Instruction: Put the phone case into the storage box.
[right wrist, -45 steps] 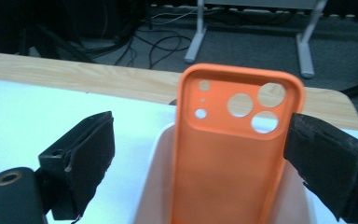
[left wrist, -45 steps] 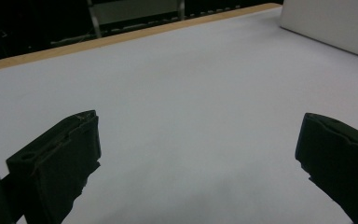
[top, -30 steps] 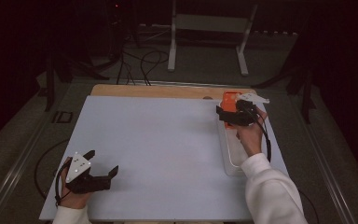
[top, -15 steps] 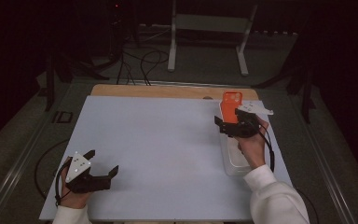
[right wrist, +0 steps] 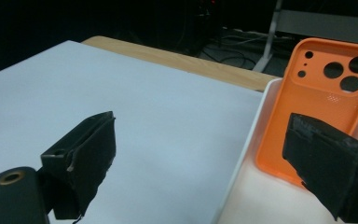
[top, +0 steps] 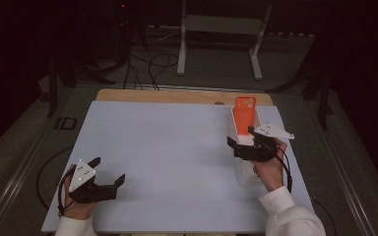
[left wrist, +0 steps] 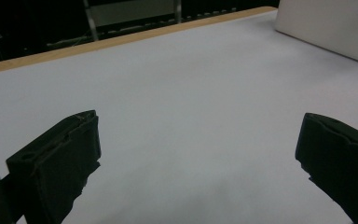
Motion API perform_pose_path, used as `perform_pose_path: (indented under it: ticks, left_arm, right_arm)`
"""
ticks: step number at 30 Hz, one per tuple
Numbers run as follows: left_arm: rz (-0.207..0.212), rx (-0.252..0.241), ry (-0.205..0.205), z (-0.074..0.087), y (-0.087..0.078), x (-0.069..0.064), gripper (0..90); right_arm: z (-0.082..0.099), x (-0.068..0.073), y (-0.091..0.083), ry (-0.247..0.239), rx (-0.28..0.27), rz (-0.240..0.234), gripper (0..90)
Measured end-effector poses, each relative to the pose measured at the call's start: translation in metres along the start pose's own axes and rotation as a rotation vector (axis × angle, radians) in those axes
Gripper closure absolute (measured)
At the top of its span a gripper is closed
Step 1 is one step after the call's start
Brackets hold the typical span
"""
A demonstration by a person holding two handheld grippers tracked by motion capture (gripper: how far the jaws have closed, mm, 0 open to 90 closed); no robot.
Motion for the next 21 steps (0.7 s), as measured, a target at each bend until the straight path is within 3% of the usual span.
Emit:
perform_pose_path:
  ticks: [4,8,13,21]
  left_arm:
    - [0.001,-0.004,0.001,-0.001,-0.001,0.001,0.8]
    - [0.004,-0.006,0.002,-0.001,-0.001,0.001,0.8]
    - [0.005,-0.008,0.002,-0.001,-0.002,0.001,0.7]
    - [0.019,-0.021,0.011,-0.001,-0.002,0.000,0.5]
  right_arm:
    - [0.010,0.009,-0.014,0.008,-0.028,-0.013,9.5]
    - [0.018,0.014,-0.018,0.004,-0.034,-0.023,9.5]
    - [0.035,0.025,-0.029,0.010,-0.080,-0.035,9.5]
    - [0.054,0.041,-0.038,-0.026,-0.127,-0.057,9.5]
Point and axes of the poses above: each handheld gripper's, and its own axes: y roughly forward along the jaws, z roughly out of its underside, x roughly to its left, the point moved 2 cm from there along y, roughly forward along the jaws, and after that the axes turned 5 degrees about -y, right-handed, at the moved point
